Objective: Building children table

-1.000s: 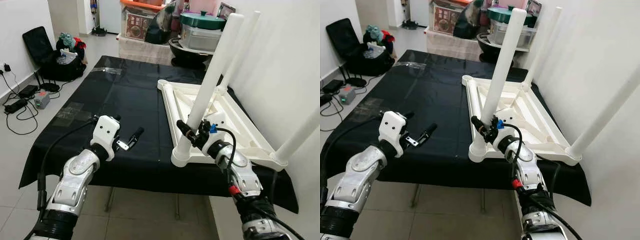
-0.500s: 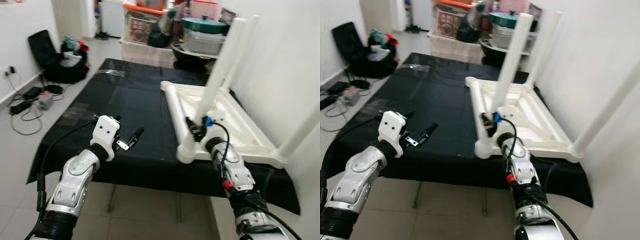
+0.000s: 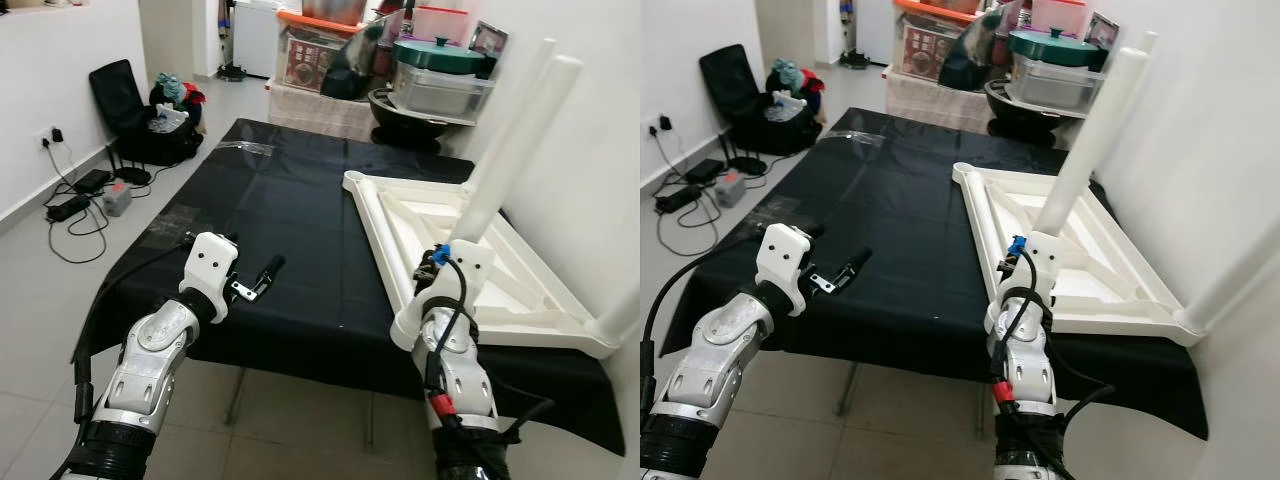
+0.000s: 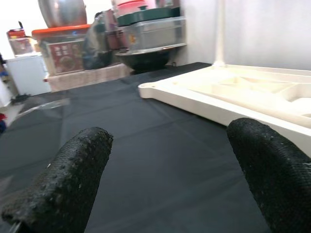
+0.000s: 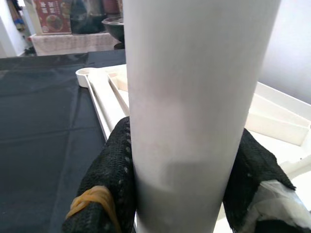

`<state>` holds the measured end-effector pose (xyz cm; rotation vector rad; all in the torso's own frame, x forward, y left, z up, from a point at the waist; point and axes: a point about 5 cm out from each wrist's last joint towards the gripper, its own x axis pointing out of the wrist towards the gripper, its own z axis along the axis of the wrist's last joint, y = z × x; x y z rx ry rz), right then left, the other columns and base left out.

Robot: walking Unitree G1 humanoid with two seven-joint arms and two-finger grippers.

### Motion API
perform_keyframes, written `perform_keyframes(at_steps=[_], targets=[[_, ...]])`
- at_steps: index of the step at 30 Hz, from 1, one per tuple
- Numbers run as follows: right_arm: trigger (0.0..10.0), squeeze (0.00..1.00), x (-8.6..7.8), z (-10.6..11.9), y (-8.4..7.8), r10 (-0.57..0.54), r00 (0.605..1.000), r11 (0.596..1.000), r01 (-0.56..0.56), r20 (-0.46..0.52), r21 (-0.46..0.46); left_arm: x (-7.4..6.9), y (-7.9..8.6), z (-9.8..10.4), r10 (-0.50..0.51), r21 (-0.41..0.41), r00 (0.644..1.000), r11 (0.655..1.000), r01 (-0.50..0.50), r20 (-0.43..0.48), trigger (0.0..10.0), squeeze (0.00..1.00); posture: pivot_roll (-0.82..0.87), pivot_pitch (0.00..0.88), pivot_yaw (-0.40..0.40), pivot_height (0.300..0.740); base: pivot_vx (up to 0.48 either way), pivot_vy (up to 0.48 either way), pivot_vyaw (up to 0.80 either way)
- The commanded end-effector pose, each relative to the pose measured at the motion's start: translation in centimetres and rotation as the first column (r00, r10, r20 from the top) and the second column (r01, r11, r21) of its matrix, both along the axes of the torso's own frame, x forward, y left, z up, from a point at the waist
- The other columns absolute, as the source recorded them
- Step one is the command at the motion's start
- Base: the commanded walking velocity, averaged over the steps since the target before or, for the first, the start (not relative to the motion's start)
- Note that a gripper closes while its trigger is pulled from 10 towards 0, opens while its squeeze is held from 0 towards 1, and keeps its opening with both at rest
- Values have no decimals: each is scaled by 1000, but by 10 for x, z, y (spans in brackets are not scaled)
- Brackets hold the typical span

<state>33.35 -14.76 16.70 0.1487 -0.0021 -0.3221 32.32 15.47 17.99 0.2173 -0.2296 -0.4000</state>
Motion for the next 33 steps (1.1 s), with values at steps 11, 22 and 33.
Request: perform_keyframes(at_steps=[11,22,33], targets=[[10000,0,10,25,-18,163,978,986,-166,129,14,1,-2,0,-5,6,1000,1000,5,1,10000,0,121,0,-156,740,0,0,0],[10000,0,-13,12,7,879,476,465,-856,6,-227,5,-3,2,-32,16,999,999,32,4,10000,0,111,0,-145,740,0,0,0],[10000,0,-1,-11,13,911,385,351,-912,-147,-213,3,-3,3,-36,20,999,999,35,9,10000,0,138,0,-160,740,0,0,0]])
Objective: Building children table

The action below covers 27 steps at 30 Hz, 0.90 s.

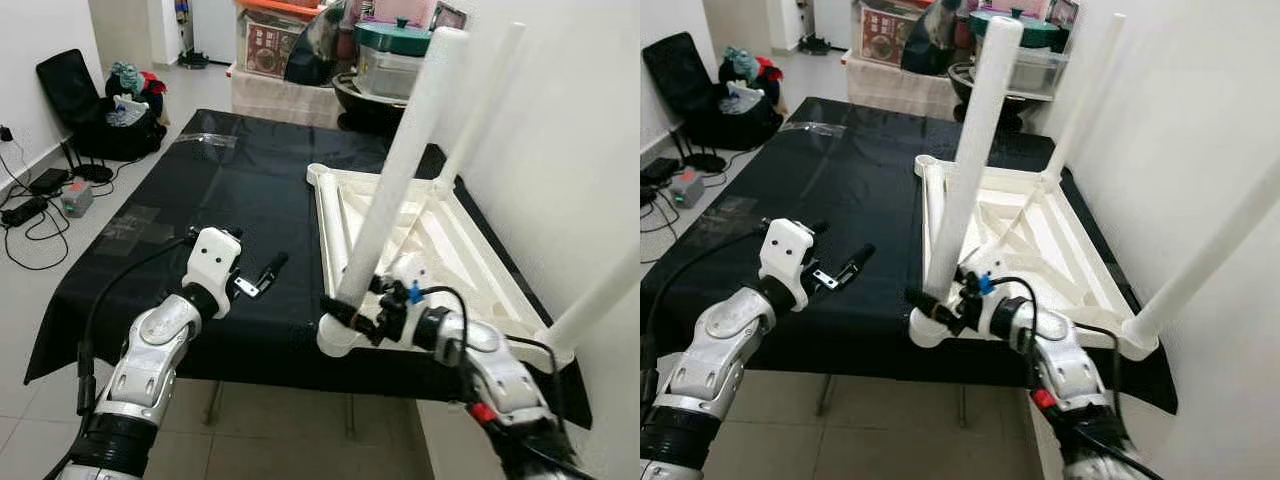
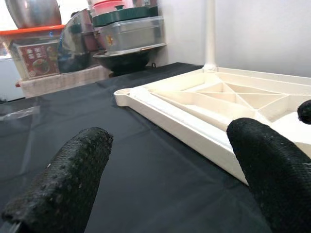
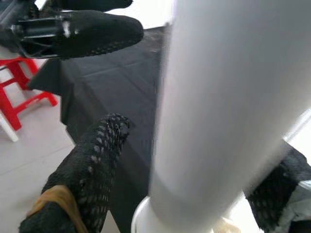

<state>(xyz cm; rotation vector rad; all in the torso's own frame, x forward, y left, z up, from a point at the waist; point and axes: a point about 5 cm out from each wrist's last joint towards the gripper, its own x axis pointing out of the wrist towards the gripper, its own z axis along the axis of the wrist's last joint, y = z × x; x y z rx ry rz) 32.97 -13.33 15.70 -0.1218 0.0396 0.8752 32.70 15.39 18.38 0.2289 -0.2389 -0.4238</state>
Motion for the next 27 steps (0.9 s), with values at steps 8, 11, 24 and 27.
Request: perform_keyframes(at_steps=[8,11,24,27], targets=[[10000,0,22,2,4,-74,997,997,74,-9,12,-2,-2,-2,-4,6,1000,1000,4,1,10000,0,151,0,-174,740,0,0,0],[10000,0,23,4,2,-83,997,996,83,-5,28,-4,-3,-2,-7,4,1000,1000,7,0,10000,0,155,0,-176,740,0,0,0],[0,0,33,-15,-65,-816,571,569,821,-87,53,-4,-5,-5,-11,1,1000,1000,11,-14,10000,0,123,0,-157,740,0,0,0],[0,0,22,-26,-85,-935,341,341,940,-100,20,-3,-4,-6,-4,7,1000,1000,4,-16,10000,0,133,0,-157,740,0,0,0]])
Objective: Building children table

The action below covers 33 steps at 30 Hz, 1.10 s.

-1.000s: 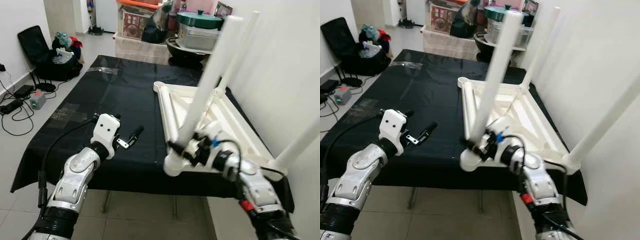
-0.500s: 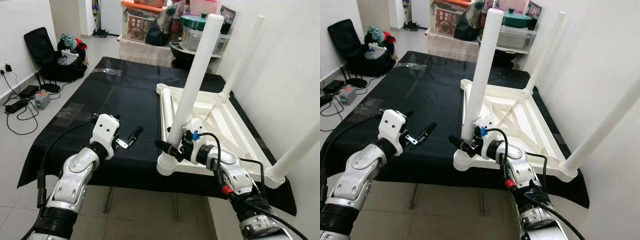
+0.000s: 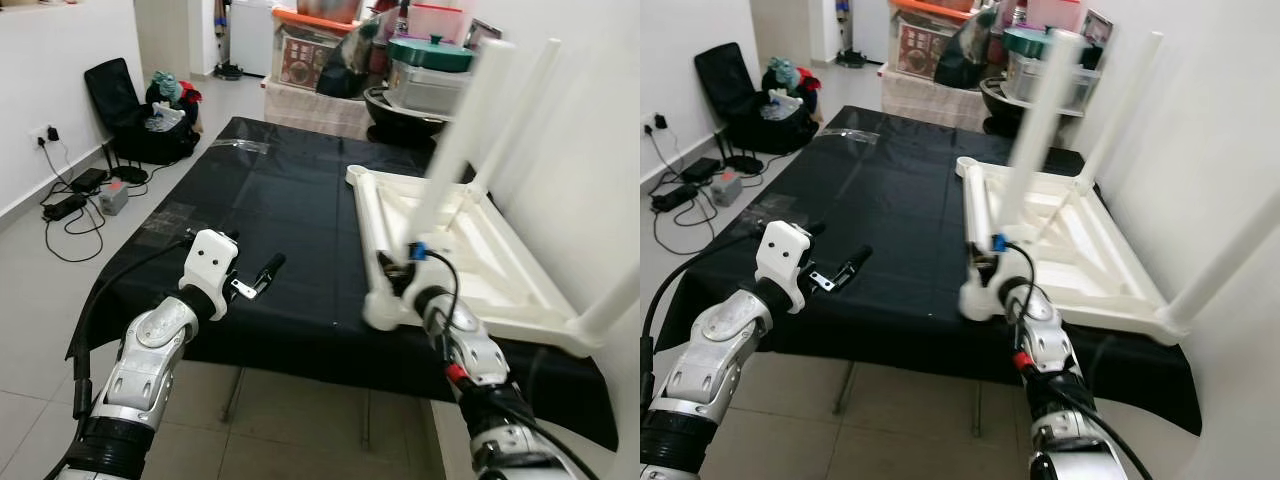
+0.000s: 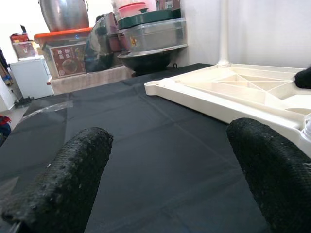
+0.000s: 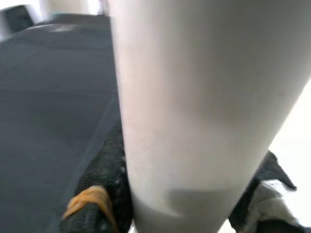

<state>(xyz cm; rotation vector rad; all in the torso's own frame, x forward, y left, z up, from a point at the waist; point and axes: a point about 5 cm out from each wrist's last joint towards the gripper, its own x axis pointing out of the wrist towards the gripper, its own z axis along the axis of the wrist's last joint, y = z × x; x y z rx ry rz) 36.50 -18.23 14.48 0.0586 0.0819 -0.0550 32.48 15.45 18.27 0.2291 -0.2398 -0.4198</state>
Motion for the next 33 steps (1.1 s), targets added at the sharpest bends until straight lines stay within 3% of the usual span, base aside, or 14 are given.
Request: perform_keyframes(at_steps=[1,6,7,9,10,16,17,18,20,22,25,26,27,33], targets=[[0,0,-22,-21,-44,-405,911,914,403,-78,-48,1,-1,-3,9,8,1000,1000,-8,-17,10000,0,131,0,-152,740,0,0,0],[0,0,-33,-26,-45,-515,852,857,514,-92,-37,3,1,-2,22,8,1000,1000,-22,-15,10000,0,123,0,-145,740,0,0,0],[8078,0,-32,-22,-30,-487,869,873,488,-89,-20,4,-1,-2,13,11,1000,1000,-13,-15,10000,0,110,0,-135,740,0,0,0],[8078,0,-30,-20,-24,-473,877,881,474,-83,-15,5,-2,-3,10,11,1000,1000,-9,-15,10000,0,110,0,-135,740,0,0,0],[10000,0,-28,-15,-17,-449,891,893,450,-60,4,5,-4,-2,5,9,1000,1000,-5,-14,10000,0,114,0,-137,740,0,0,0],[10000,169,-27,-8,-16,-459,889,888,459,-6,14,5,-6,-1,-3,6,1000,1000,3,-9,10000,0,124,0,-142,740,0,0,0],[10000,824,-26,-5,-18,-467,884,884,467,4,16,5,-4,-1,2,6,1000,1000,-2,-9,10000,0,128,0,-146,740,0,0,0],[10000,824,-26,-5,-18,-467,884,884,467,4,16,5,-4,-1,2,6,1000,1000,-2,-9,10000,0,128,0,-146,740,0,0,0],[10000,0,-18,14,-20,-406,909,914,404,89,36,5,0,-1,10,10,1000,1000,-10,-9,10000,0,122,0,-144,740,0,0,0],[10000,0,-14,22,-20,-366,921,930,363,135,50,5,2,-1,12,11,1000,1000,-12,-9,10000,0,121,0,-143,740,0,0,0],[10000,0,-2,43,9,133,967,984,-155,219,88,6,1,-1,6,9,1000,1000,-6,-8,10000,0,109,0,-137,740,0,0,0],[10000,0,-2,43,9,133,967,984,-155,219,88,6,1,-1,6,9,1000,1000,-6,-8,10000,0,109,0,-137,740,0,0,0],[10000,0,-10,47,22,445,866,895,-439,230,-78,6,-4,0,-17,10,1000,1000,17,-3,10000,0,114,0,-141,740,0,0,0],[10000,0,-16,38,28,634,760,773,-614,141,-159,6,-4,1,-19,8,1000,1000,19,0,10000,0,123,0,-146,740,0,0,0]])
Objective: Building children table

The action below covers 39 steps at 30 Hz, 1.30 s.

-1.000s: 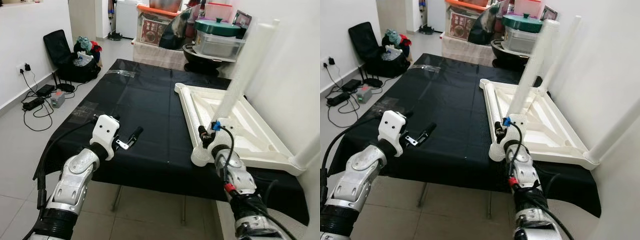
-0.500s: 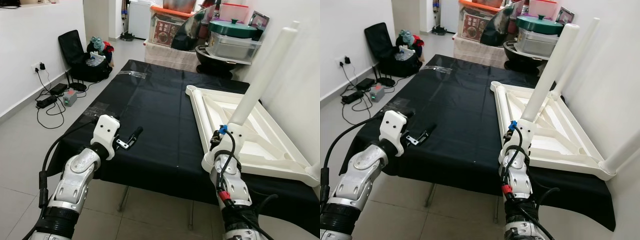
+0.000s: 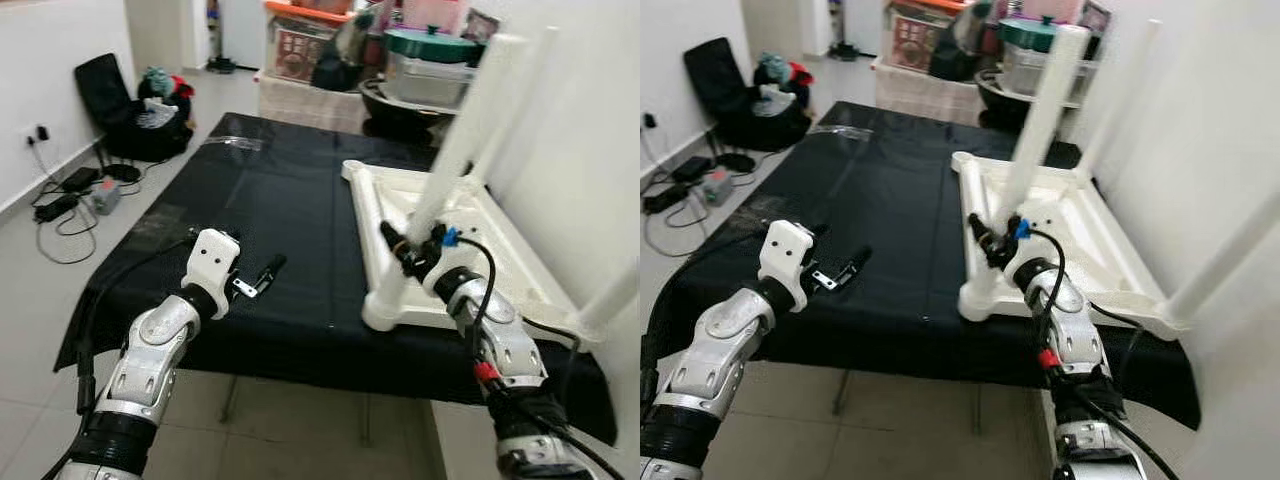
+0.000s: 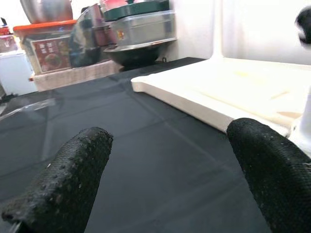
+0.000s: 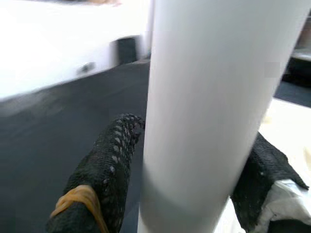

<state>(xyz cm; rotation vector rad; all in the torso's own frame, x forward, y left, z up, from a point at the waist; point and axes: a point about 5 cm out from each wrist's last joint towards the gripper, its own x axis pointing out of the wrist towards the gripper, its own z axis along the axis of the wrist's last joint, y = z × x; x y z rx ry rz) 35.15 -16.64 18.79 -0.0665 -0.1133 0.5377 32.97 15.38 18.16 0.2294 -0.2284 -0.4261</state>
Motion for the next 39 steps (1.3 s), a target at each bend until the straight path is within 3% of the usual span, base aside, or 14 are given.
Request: perform_keyframes(at_steps=[1,17,18,19,20,23,28,29,31,34,35,36,37,39], targets=[[10000,0,-3,-8,13,111,993,993,-112,-33,-26,1,-2,2,-11,5,1000,1000,10,11,10000,0,123,0,-146,740,0,0,0],[10000,0,18,-23,31,62,991,998,-58,-122,30,-2,2,2,-1,13,1000,1000,1,13,10000,0,153,0,-162,740,0,0,0],[4706,0,20,-21,28,45,992,998,-39,-121,55,-1,3,3,-2,15,1000,1000,1,15,10000,0,150,0,-162,740,0,0,0],[4706,0,20,-21,28,45,992,998,-39,-121,55,-1,3,3,-2,15,1000,1000,1,15,10000,0,150,0,-162,740,0,0,0],[0,0,23,-23,21,-38,990,998,45,-137,49,-1,2,2,-2,14,1000,1000,1,15,10000,0,142,0,-158,740,0,0,0],[0,0,29,-26,7,-203,967,977,209,-152,26,-1,-1,1,-4,8,1000,1000,4,12,10000,0,137,0,-156,740,0,0,0],[0,0,29,-28,2,-262,951,962,270,-163,30,-2,-2,0,-8,6,1000,1000,8,10,10000,0,133,0,-152,740,0,0,0],[0,0,27,-33,-9,-399,899,912,409,-179,19,-3,-3,-1,-13,6,1000,1000,13,7,10000,0,136,0,-150,740,0,0,0],[0,0,10,-53,-36,-737,628,649,761,-250,-4,-2,-1,0,-8,12,1000,1000,8,4,10000,0,132,0,-148,740,0,0,0],[0,0,10,-53,-36,-737,628,649,761,-250,-4,-2,-1,0,-8,12,1000,1000,8,4,10000,0,132,0,-148,740,0,0,0],[0,0,-7,-65,-43,-836,460,483,875,-299,-6,-1,1,0,-1,13,1000,1000,1,5,10000,0,122,0,-139,740,0,0,0],[0,0,-7,-65,-43,-836,460,483,875,-299,-6,-1,1,0,-1,13,1000,1000,1,5,10000,0,122,0,-139,740,0,0,0],[0,0,-23,-73,-44,-878,350,376,926,-327,-17,0,1,-1,11,17,1000,1000,-11,2,10000,0,110,0,-128,740,0,0,0],[0,0,-41,-73,-37,-897,288,307,952,-336,-4,2,-4,-2,9,12,1000,1000,-9,-3,10000,0,93,0,-122,740,0,0,0]])
